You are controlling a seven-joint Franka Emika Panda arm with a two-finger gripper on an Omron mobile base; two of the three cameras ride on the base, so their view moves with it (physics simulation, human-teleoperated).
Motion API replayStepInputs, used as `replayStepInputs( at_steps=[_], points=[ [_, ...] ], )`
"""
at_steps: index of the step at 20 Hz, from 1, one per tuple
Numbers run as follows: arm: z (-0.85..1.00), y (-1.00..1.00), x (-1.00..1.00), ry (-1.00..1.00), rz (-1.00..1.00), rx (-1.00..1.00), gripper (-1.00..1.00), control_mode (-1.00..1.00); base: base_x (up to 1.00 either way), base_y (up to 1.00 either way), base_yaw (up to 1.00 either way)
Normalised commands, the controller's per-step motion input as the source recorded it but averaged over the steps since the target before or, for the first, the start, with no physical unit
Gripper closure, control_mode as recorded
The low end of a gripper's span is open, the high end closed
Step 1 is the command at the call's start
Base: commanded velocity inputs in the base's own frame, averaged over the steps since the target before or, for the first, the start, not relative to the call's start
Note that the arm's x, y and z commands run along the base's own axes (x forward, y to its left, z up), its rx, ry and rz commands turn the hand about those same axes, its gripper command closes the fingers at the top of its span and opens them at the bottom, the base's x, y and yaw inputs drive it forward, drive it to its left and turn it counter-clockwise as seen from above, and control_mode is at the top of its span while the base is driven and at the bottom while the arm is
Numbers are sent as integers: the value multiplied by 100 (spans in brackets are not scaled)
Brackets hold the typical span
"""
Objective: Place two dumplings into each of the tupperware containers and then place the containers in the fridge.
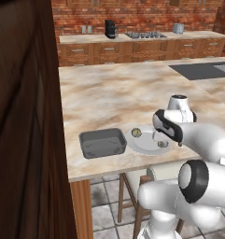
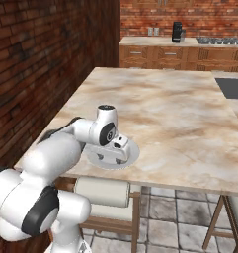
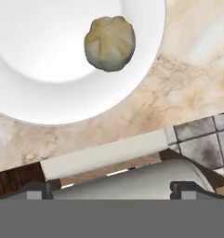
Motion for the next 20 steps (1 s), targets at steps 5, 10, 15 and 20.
replayStepInputs(
  at_steps=[5,10,15,20],
  points=[
    [-48,-3,67,4,-1,0,-100,-100,0,0,0],
    [-45,-13,67,6,0,1,-100,-100,0,0,0],
    [-36,-20,56,7,-1,2,-100,-100,0,0,0],
    [-37,-21,47,5,0,2,-100,-100,0,0,0]
  ],
)
